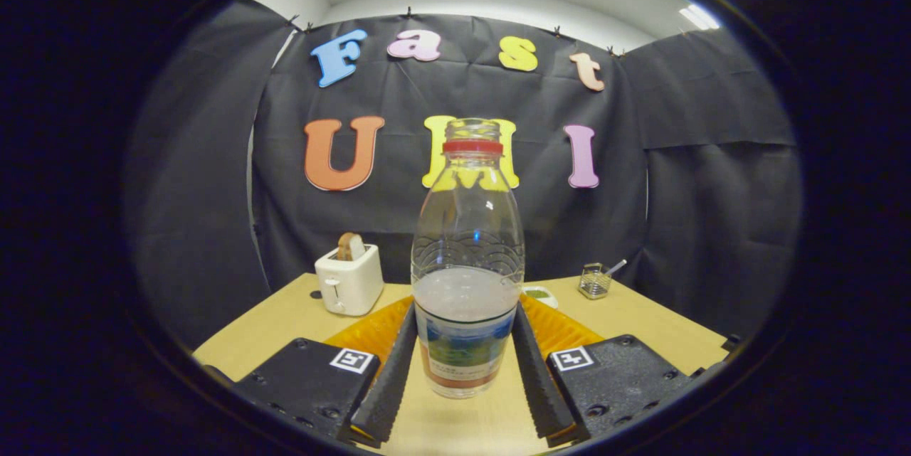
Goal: Take the bottle from table, then pour the juice into the cup, finally place the bottle on the coaster
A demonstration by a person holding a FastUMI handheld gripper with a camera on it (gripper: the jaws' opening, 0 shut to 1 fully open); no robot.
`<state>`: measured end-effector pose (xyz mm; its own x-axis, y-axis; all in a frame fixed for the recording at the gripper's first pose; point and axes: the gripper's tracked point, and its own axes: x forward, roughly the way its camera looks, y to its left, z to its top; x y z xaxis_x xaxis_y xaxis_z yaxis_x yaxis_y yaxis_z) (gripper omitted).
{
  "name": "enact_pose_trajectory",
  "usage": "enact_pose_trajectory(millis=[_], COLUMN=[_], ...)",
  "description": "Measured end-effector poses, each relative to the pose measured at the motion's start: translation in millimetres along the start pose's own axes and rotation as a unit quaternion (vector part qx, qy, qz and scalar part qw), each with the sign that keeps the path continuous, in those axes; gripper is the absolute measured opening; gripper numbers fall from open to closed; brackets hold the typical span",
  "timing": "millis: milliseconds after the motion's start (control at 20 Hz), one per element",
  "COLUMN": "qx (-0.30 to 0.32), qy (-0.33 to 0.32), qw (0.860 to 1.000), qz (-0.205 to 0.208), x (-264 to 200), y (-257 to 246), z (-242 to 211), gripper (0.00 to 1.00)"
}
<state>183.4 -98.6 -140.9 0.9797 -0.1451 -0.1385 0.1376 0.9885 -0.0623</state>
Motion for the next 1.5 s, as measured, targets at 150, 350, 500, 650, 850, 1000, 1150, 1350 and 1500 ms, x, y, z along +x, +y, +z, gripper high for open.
enact_pose_trajectory(millis=[150,350,500,650,850,1000,1150,1350,1500], qx=[-0.016,-0.006,-0.014,-0.015,-0.018,-0.012,-0.009,0.005,0.005], qy=[0.005,0.014,0.031,0.044,0.05,0.055,0.055,0.062,0.063], qw=[1.0,1.0,0.999,0.999,0.998,0.998,0.998,0.997,0.997], qz=[-0.008,-0.006,0.002,0.017,0.02,0.028,0.032,0.034,0.032], x=[30.1,68.6,93.4,108.3,113.5,117.3,119.3,118.7,117.8], y=[-3.2,-1.2,1.7,6.3,6.9,9.2,10.3,8.3,5.8], z=[-21.1,-58.6,-92.1,-120.1,-139.5,-151.9,-155.1,-161.8,-162.7], gripper=[0.77,0.78,0.78,0.79,0.8,0.8,0.8,0.82,0.83])
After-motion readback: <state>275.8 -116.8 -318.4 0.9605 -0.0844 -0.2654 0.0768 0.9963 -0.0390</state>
